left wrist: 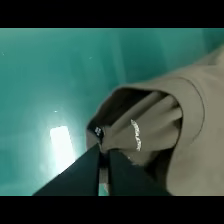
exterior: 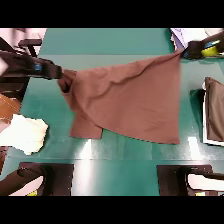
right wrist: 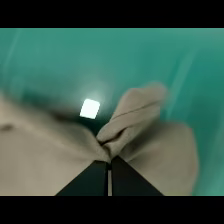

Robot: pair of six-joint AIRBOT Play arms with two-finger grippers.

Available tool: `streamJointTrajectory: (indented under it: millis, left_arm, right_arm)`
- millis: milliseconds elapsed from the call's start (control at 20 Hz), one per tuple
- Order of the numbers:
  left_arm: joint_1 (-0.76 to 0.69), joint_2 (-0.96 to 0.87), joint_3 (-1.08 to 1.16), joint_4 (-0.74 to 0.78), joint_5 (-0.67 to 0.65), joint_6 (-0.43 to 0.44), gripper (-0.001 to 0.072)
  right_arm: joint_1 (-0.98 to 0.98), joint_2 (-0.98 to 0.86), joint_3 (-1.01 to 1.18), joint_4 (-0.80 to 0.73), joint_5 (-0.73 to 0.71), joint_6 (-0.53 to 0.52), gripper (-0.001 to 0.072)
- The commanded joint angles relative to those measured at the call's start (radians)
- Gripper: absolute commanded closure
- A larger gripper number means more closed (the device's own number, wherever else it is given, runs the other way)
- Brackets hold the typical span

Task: Fold the shirts.

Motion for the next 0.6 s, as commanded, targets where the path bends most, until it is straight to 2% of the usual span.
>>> streamJointTrajectory:
  millis: [0, 150, 300, 350, 400, 450, 550]
  left_arm:
    - [0.079, -0.212, -0.052, -0.035, 0.257, -0.001, 0.0678]
    - [0.114, -0.326, 0.000, -0.055, 0.360, 0.001, 0.0677]
    - [0.115, -0.357, 0.042, -0.053, 0.393, 0.008, 0.0657]
    - [0.115, -0.357, 0.064, -0.052, 0.391, 0.007, 0.0381]
    - [0.115, -0.357, 0.092, -0.048, 0.373, 0.007, 0.0193]
    - [0.115, -0.357, 0.131, -0.035, 0.322, 0.008, 0.0206]
    - [0.115, -0.357, 0.209, -0.008, 0.166, 0.008, 0.0206]
  right_arm:
    - [0.024, -0.192, -0.039, 0.012, -0.075, 0.006, 0.0695]
    - [0.014, -0.250, -0.039, 0.011, -0.135, 0.006, 0.0694]
    - [-0.007, -0.246, -0.039, 0.013, -0.187, 0.006, 0.0690]
    - [-0.016, -0.238, -0.039, 0.021, -0.198, 0.006, 0.0604]
    - [-0.035, -0.226, -0.039, 0.057, -0.204, 0.006, 0.0394]
    - [-0.060, -0.214, -0.039, 0.103, -0.195, 0.005, 0.0338]
    - [-0.115, -0.182, -0.039, 0.205, -0.122, -0.041, 0.0338]
